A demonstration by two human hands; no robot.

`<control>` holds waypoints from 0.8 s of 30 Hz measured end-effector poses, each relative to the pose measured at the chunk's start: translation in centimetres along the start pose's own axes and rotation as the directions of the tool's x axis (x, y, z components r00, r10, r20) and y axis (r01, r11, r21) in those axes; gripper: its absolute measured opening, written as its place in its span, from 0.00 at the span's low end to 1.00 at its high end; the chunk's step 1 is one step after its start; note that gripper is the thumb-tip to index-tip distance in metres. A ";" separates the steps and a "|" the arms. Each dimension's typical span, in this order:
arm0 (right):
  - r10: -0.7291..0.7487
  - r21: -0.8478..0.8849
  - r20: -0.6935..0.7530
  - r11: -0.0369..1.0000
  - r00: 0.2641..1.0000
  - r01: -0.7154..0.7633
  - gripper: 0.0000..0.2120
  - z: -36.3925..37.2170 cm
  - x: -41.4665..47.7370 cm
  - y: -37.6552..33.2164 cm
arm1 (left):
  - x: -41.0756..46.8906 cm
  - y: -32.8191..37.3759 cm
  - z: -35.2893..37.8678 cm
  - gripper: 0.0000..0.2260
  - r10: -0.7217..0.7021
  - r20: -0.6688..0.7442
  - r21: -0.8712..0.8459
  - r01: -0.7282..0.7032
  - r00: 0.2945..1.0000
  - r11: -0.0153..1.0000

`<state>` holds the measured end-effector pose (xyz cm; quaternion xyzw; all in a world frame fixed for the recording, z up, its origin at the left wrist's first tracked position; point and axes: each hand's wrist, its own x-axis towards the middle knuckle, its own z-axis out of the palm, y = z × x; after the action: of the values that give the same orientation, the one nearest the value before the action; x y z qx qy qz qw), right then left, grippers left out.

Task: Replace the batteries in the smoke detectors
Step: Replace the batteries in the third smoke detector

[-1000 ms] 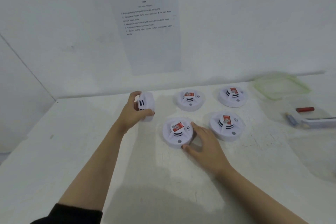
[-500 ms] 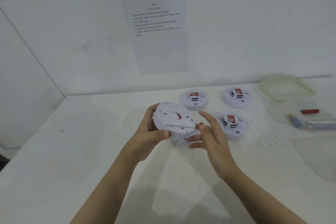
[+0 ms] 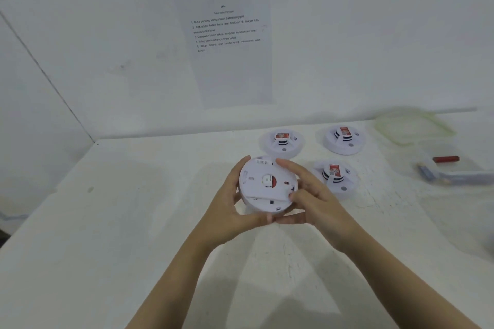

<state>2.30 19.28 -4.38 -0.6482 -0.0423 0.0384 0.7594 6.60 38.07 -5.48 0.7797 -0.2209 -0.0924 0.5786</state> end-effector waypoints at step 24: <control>0.125 -0.171 0.286 0.982 0.950 -0.077 0.30 -1.0 -0.1 -1.0 | -1.6 1.4 0.2 0.41 0.134 -0.065 0.192 -0.119 0.989 0.974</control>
<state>2.34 18.17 -3.58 -0.6946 -0.1251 0.1703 0.6877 4.73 38.32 -4.41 0.8180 -0.2552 -0.0038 0.5155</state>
